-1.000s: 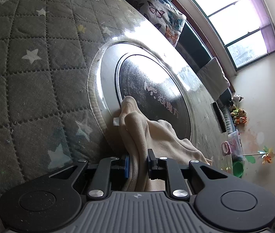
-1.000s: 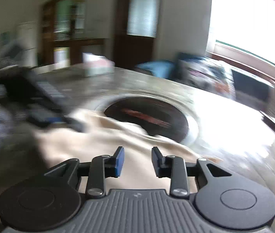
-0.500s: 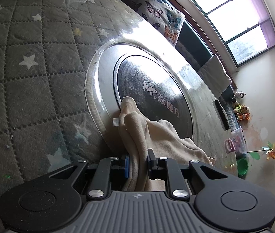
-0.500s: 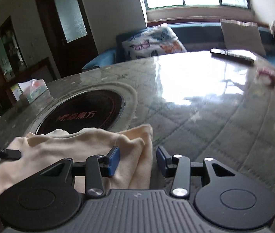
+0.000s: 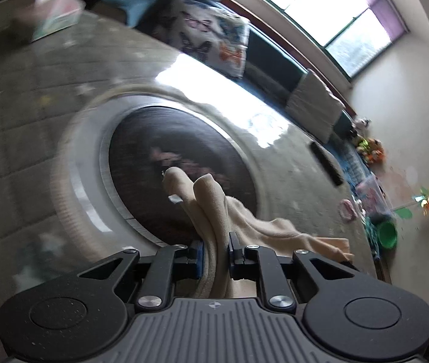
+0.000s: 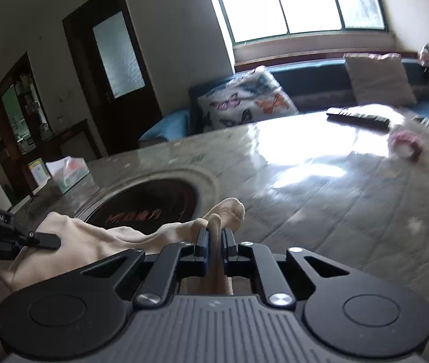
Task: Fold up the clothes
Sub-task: 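Lift the folded shirt with both grippers and carry it across the table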
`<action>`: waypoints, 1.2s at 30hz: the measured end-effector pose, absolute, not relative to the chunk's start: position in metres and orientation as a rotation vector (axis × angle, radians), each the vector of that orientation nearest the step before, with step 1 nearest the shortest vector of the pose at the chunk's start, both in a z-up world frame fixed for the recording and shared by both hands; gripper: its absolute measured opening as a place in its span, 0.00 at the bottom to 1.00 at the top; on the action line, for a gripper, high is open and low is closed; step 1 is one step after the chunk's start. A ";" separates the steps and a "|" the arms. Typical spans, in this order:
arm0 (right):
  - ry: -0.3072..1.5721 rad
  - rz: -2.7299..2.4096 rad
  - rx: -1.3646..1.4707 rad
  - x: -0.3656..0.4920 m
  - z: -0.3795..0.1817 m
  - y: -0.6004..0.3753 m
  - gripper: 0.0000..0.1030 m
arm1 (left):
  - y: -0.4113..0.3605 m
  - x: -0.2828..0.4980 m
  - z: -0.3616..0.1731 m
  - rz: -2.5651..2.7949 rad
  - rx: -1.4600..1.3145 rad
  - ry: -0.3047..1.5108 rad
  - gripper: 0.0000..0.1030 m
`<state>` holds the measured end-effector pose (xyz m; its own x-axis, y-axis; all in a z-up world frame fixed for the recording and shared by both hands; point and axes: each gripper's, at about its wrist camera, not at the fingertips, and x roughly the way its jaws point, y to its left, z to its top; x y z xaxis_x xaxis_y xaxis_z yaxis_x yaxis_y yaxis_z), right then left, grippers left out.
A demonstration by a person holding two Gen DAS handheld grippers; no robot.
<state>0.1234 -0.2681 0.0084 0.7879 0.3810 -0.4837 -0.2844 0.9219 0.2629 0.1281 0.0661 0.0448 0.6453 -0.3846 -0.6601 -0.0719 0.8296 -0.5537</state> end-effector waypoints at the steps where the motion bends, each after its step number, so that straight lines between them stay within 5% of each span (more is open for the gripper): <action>1: 0.545 0.346 0.175 0.122 0.012 -0.275 0.07 | 0.057 0.132 0.046 -0.204 -0.574 0.865 0.16; 22: 0.450 -0.035 0.116 0.129 0.049 -0.428 0.07 | -0.143 0.228 0.048 -0.507 -0.395 0.922 0.15; 27: 0.488 -0.097 0.137 0.141 0.030 -0.447 0.08 | -0.156 0.234 0.032 -0.468 -0.301 0.944 0.17; 30: 0.536 -0.146 0.139 0.150 0.013 -0.454 0.11 | -0.148 0.238 0.027 -0.426 -0.282 0.935 0.28; 36: 0.542 -0.143 0.119 0.158 0.006 -0.454 0.12 | -0.141 0.243 0.027 -0.413 -0.294 0.913 0.26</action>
